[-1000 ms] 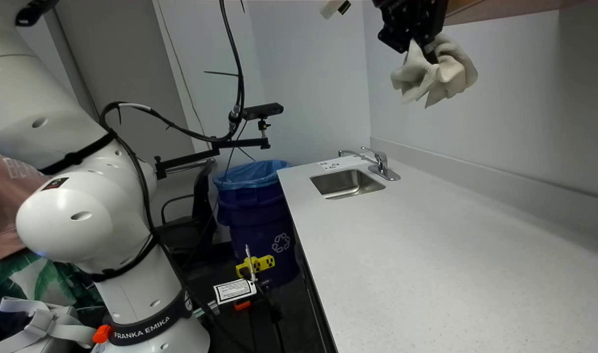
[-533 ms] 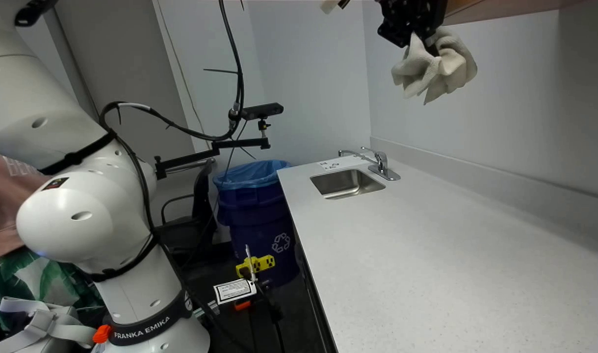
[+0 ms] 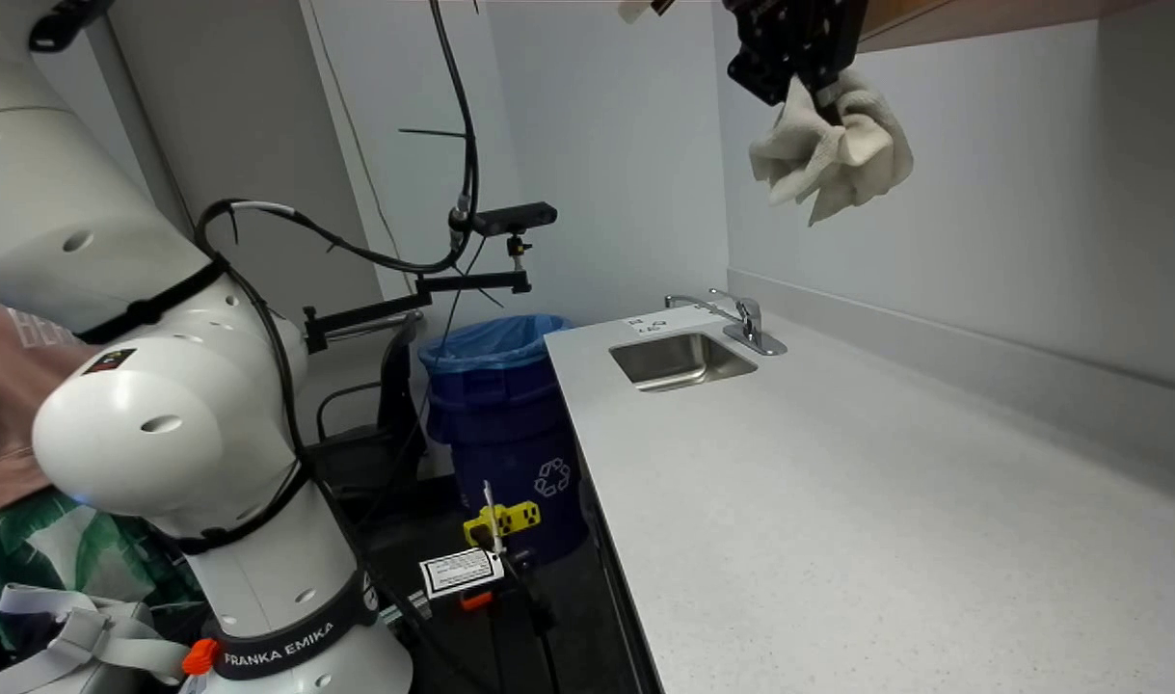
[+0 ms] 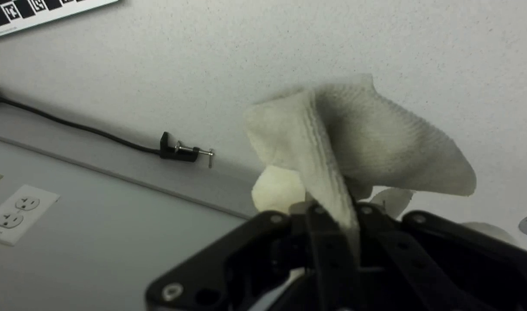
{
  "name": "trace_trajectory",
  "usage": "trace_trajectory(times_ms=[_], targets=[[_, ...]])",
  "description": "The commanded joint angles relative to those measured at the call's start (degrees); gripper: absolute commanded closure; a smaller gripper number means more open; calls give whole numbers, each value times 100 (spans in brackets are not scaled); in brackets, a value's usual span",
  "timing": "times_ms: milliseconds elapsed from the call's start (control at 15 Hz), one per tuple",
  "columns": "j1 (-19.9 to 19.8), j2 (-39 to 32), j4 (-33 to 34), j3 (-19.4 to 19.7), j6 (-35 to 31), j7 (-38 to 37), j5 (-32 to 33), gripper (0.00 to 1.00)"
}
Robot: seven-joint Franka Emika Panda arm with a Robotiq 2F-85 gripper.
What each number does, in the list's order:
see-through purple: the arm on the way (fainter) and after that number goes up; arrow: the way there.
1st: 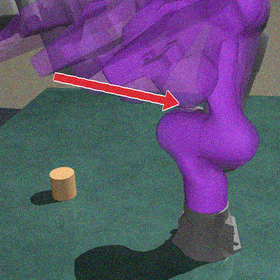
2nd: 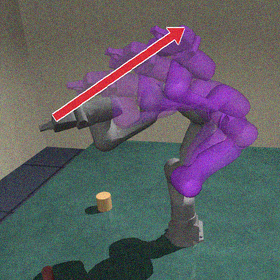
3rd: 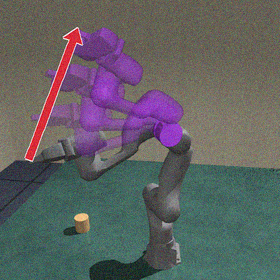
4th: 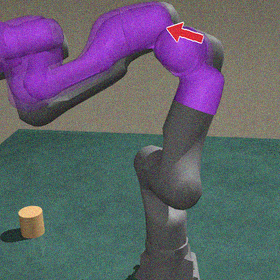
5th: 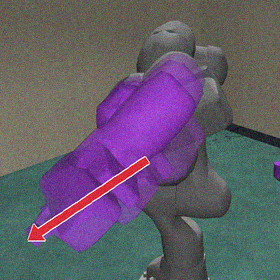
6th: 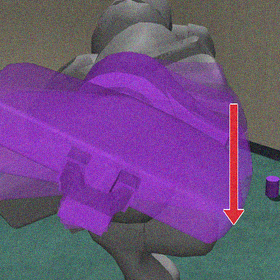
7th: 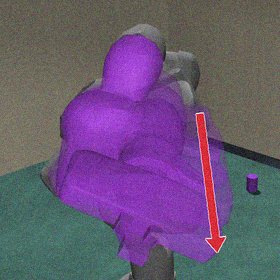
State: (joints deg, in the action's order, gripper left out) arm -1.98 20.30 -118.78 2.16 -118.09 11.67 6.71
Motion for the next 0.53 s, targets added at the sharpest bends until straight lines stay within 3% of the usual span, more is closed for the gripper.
trace_trajectory(times_ms=[0,200,267,467], targets=[[79,4,254,50,522,170,-34,98],[114,-28,401,79,1018,286,-134,98],[51,-6,165,36,605,39,-1,94],[58,51,173,37,794,107,0,98]])
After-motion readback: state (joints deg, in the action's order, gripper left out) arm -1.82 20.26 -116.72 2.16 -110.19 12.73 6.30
